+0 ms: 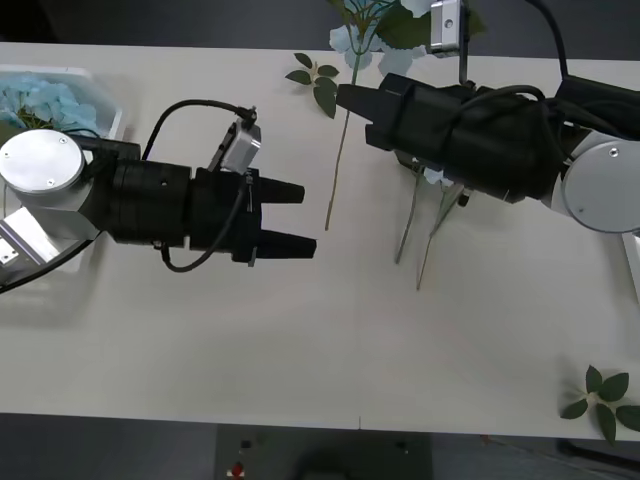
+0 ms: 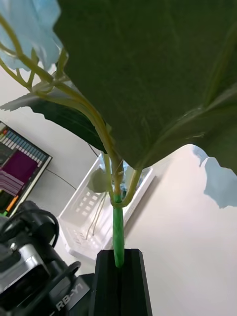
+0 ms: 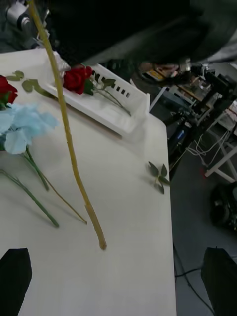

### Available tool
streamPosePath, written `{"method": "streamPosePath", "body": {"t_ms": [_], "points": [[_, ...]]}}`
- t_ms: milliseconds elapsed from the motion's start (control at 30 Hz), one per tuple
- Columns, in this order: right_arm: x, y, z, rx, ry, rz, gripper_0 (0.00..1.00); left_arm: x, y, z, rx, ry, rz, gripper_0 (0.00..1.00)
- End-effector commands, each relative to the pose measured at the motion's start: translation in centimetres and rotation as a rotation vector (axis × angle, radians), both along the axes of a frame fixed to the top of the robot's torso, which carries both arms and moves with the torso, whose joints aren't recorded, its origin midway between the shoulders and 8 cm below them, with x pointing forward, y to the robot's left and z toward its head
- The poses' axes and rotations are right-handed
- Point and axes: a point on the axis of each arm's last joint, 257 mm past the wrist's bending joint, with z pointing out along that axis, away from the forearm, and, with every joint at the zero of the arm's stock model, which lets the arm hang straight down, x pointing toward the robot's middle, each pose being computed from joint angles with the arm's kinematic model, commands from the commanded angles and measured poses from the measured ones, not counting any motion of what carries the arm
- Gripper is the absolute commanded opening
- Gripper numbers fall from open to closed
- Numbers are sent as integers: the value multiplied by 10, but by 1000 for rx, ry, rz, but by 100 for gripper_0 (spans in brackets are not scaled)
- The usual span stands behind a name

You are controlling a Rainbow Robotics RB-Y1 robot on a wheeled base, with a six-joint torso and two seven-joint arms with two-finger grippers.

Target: Put the red flowers into the right box and the blue flowers into the left box

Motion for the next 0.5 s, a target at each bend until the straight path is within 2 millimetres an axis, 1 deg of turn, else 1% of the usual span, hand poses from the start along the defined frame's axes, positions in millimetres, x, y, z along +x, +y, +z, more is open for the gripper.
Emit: {"method": "streamPosePath", "body": {"t_ms": [33, 133, 233, 367, 467, 500], "points": [[-18, 26, 30, 9, -73, 66, 0, 12, -8, 25, -95, -16, 49, 100], [-20, 30, 33, 19, -69, 74, 0, 20, -13, 31, -133, -10, 82, 100], [-23, 35, 34, 29, -59, 86, 0, 26, -23, 36, -174, -7, 114, 100], [-27, 42, 32, 28, -53, 102, 0, 24, -35, 41, -207, 3, 109, 100], [-29, 45, 31, 32, -50, 108, 0, 23, -40, 41, -218, 10, 106, 100], [-29, 45, 31, 32, -50, 108, 0, 22, -41, 40, -217, 12, 104, 77]]}}
